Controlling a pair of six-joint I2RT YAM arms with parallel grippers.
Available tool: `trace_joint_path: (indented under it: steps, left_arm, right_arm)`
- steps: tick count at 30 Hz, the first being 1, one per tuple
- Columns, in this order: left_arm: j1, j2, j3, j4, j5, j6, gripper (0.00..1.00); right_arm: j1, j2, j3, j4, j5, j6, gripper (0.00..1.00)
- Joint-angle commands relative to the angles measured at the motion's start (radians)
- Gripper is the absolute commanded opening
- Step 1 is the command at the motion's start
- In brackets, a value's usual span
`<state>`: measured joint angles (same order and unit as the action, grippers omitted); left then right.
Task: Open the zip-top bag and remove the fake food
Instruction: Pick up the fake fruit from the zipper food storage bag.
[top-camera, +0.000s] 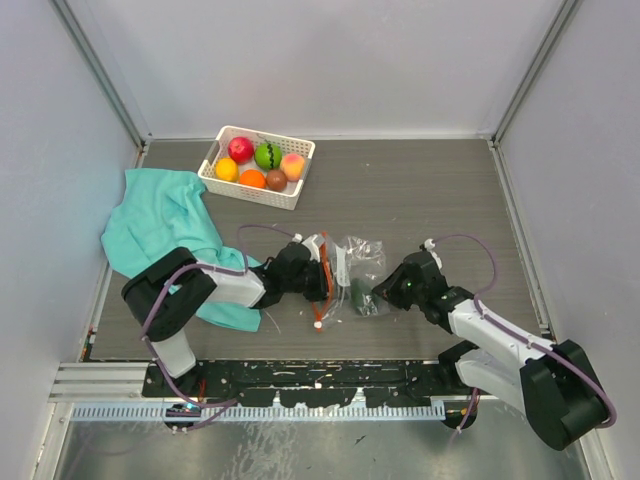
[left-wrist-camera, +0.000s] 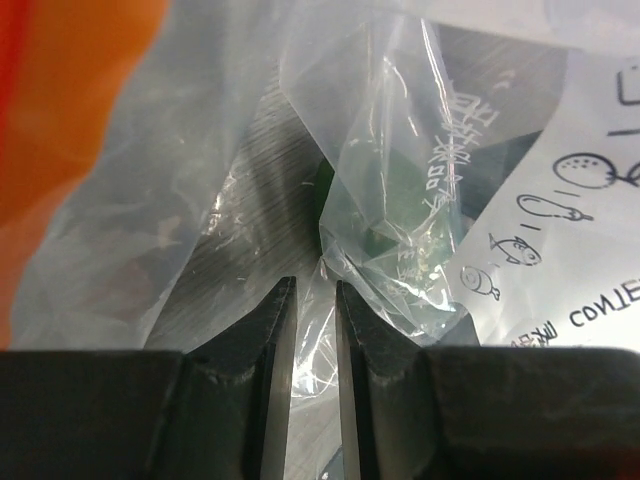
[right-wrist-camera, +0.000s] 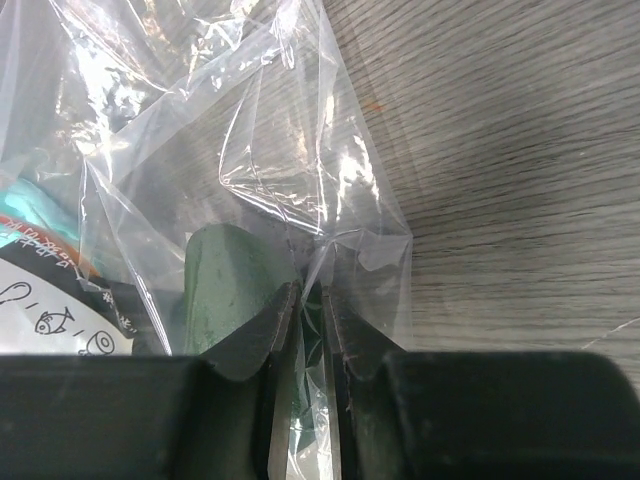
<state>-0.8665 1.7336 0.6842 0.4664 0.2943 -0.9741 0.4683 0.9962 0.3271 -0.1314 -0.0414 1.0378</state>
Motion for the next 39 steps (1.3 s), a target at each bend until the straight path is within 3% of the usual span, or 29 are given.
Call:
trace_joint_path:
  steps: [1,12,19,23,27,32,35,39]
  left_arm:
    - [-0.008,0.007,0.065,-0.093,0.001,0.046,0.23]
    - [-0.014,0.042,0.154,-0.323,-0.053,0.118,0.22]
    - [-0.014,0.011,0.116,-0.319,-0.118,0.117,0.21]
    - [-0.014,0.013,0.102,-0.312,-0.159,0.116,0.06]
    - [-0.009,0.017,0.046,-0.156,-0.108,0.082,0.04]
    - [0.022,0.070,-0.065,0.241,0.067,-0.059,0.08]
    - [0.040,0.112,-0.116,0.448,0.114,-0.137,0.10]
    - [0.056,0.161,-0.140,0.574,0.142,-0.189,0.12]
  right_arm:
    - [-0.002,0.008,0.020,0.064,-0.034,-0.016,0.22]
    - [-0.002,0.029,0.017,0.084,-0.051,-0.016,0.22]
    - [-0.002,0.040,0.006,0.097,-0.053,-0.021,0.22]
    - [-0.001,0.050,0.001,0.101,-0.065,-0.026,0.22]
    - [-0.003,0.017,0.003,0.089,-0.061,-0.063,0.23]
    - [-0.002,-0.134,0.018,0.045,-0.022,-0.173,0.32]
    - [-0.003,-0.239,0.023,0.042,-0.040,-0.256,0.43]
    - [-0.005,-0.284,0.061,-0.009,-0.127,-0.399,0.65]
